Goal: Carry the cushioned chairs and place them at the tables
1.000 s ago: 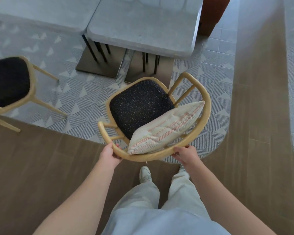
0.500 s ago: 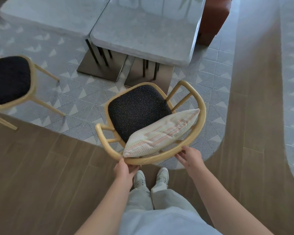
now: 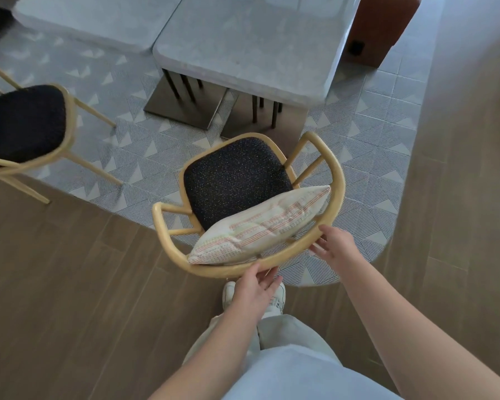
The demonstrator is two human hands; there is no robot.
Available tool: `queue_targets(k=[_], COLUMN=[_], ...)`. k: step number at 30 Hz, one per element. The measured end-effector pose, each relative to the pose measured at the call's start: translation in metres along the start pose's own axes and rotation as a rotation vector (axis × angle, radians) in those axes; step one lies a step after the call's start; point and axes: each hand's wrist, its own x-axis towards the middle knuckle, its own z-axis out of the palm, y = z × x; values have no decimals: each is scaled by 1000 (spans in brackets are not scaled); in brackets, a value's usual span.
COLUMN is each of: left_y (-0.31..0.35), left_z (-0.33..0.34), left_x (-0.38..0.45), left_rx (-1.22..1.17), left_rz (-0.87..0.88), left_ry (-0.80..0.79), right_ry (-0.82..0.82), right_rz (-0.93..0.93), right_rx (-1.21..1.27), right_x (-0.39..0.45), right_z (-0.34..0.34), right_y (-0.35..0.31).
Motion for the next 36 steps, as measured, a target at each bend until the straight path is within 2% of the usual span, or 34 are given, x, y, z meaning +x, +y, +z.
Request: queue_targets(k=[5,18,25,36], left_y=[8,22,57,147], left_z=[8,-9,-46,-129], left_x=[1,-4,-1,4], left_rx=[-103,-85,-32,154], left_rz=[-22,-53,-15,12], left_ry=[21,0,32,32], right_ry=[-22,-5,-17,32], right_rz=[1,-36,-18,-10], right_rx=[-30,-145,-158,-99], right_x=[9,12,-6,-42], right_z=[-5,2,28,105], right_y=[-11,-12,22,99])
